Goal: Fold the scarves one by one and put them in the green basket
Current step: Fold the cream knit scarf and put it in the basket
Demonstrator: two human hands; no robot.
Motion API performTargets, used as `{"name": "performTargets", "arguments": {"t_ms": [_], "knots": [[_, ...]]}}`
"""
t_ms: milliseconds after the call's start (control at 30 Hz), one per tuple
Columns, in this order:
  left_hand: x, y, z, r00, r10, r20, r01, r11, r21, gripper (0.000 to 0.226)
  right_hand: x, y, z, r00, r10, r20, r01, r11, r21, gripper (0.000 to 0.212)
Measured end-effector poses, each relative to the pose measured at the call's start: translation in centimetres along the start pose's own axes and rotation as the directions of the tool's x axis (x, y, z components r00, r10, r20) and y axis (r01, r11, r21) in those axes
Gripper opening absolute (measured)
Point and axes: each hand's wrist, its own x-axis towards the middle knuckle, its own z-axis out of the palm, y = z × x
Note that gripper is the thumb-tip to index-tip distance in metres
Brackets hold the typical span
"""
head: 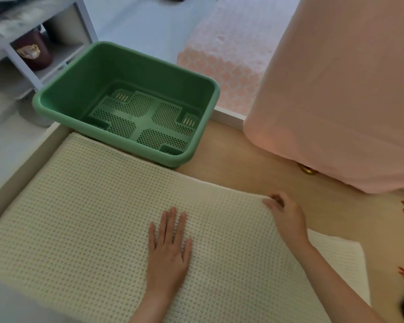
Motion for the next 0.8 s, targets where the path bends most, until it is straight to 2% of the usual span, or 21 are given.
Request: {"name": "performTargets", "arguments": {"t_ms": [33, 100, 133, 200, 267, 333, 400, 467, 533, 633, 733, 800], "knots": [[0.0, 0.0, 0.1, 1.000, 0.003, -0.003, -0.002, 1.000, 0.004, 0.058, 0.8, 0.1, -0.3, 1.000, 0.023, 0.002, -0.022, 1.000, -0.013, 0.007], [-0.1, -0.1, 0.2, 1.000, 0.005, -0.006, -0.005, 1.000, 0.018, 0.059, 1.5, 1.1, 0.0, 0.989, 0.052, 0.138, -0.036, 0.993, -0.114, 0.011], [-0.1, -0.1, 0.2, 1.000, 0.003, -0.007, -0.003, 1.000, 0.023, 0.059, 1.7, 2.0, 0.3, 0.978, 0.064, 0.197, -0.041, 0.992, -0.120, 0.014], [-0.1, 0.0, 0.3, 1.000, -0.002, -0.010, 0.002, 1.000, 0.031, 0.059, 1.2, 3.7, -0.1, 0.978, 0.056, 0.203, -0.042, 0.996, -0.073, 0.017], [0.0, 0.0, 0.5, 1.000, -0.004, -0.010, 0.004, 0.999, 0.039, 0.059, 0.3, 5.4, -1.9, 0.992, 0.024, 0.127, -0.012, 0.996, -0.092, 0.018], [0.0, 0.3, 0.7, 1.000, -0.014, -0.023, 0.014, 1.000, 0.024, 0.058, -1.1, 8.0, -4.5, 0.999, 0.050, -0.007, -0.051, 0.985, -0.165, 0.021], [0.1, 1.5, 0.8, 0.998, -0.029, -0.049, 0.029, 1.000, -0.009, 0.055, -2.8, 10.8, -7.1, 0.976, 0.138, -0.172, -0.174, 0.961, -0.217, 0.032], [-0.3, 4.2, 0.9, 0.998, 0.024, -0.058, -0.027, 0.998, -0.049, 0.055, -4.5, 13.6, -9.2, 0.929, 0.256, -0.269, -0.320, 0.919, -0.232, 0.049], [-0.9, 8.0, 1.4, 0.991, 0.128, -0.024, -0.130, 0.987, -0.096, 0.053, -6.0, 15.2, -10.5, 0.871, 0.408, -0.272, -0.446, 0.891, -0.091, 0.059], [-1.8, 12.9, 3.1, 0.972, 0.223, 0.072, -0.215, 0.971, -0.103, 0.054, -6.8, 15.8, -11.2, 0.775, 0.619, -0.131, -0.570, 0.772, 0.282, 0.052], [-2.2, 14.3, 4.8, 0.964, 0.236, 0.124, -0.236, 0.972, -0.019, 0.058, -6.7, 16.1, -12.2, 0.785, 0.616, -0.071, -0.568, 0.760, 0.316, 0.032], [-2.3, 14.2, 5.2, 0.960, 0.249, 0.127, -0.255, 0.967, 0.026, 0.060, -6.5, 16.4, -13.3, 0.807, 0.559, -0.192, -0.475, 0.806, 0.353, 0.018]]}}
